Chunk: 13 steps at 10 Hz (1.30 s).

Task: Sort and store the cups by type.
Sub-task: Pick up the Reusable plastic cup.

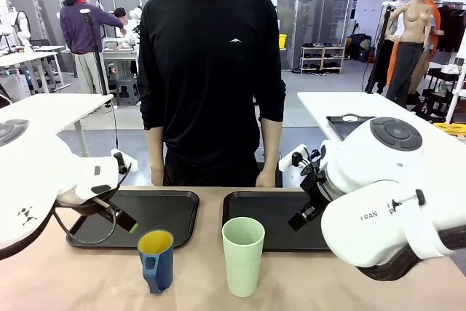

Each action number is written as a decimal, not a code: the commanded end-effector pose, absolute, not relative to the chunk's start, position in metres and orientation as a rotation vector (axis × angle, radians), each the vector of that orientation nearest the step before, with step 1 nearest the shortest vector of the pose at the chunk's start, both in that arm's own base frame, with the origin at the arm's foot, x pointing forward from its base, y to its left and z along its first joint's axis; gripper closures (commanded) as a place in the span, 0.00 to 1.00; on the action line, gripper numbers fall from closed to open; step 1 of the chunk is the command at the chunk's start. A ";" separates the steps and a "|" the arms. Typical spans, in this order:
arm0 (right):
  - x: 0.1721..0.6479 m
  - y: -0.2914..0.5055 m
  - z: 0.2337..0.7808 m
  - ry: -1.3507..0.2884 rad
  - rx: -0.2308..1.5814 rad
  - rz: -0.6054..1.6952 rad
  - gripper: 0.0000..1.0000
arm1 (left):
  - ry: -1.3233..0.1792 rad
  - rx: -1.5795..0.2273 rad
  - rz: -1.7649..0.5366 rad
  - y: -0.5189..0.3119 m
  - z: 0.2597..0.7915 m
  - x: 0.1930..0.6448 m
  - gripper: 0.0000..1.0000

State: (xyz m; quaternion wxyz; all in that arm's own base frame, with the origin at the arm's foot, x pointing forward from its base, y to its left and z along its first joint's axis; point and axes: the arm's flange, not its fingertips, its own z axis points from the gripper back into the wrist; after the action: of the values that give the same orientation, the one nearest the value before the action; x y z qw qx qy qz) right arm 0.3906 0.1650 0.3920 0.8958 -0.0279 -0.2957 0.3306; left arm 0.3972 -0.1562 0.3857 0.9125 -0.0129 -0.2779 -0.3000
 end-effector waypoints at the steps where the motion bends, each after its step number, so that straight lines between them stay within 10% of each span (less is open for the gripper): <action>1: 0.369 0.190 0.424 -0.626 -0.163 0.622 0.00 | -0.608 -0.008 -0.627 -0.162 0.418 0.380 0.00; 13: 0.329 0.200 0.508 -0.751 -0.196 0.570 0.00 | -0.740 -0.004 -0.576 -0.181 0.485 0.333 0.00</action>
State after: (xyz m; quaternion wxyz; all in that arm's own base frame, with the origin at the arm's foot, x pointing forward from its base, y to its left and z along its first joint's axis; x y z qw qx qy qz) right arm 0.3232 0.2071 0.5142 0.8867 -0.0920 -0.3501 0.2878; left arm 0.3381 -0.1883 0.4960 0.8881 -0.0233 -0.3540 -0.2921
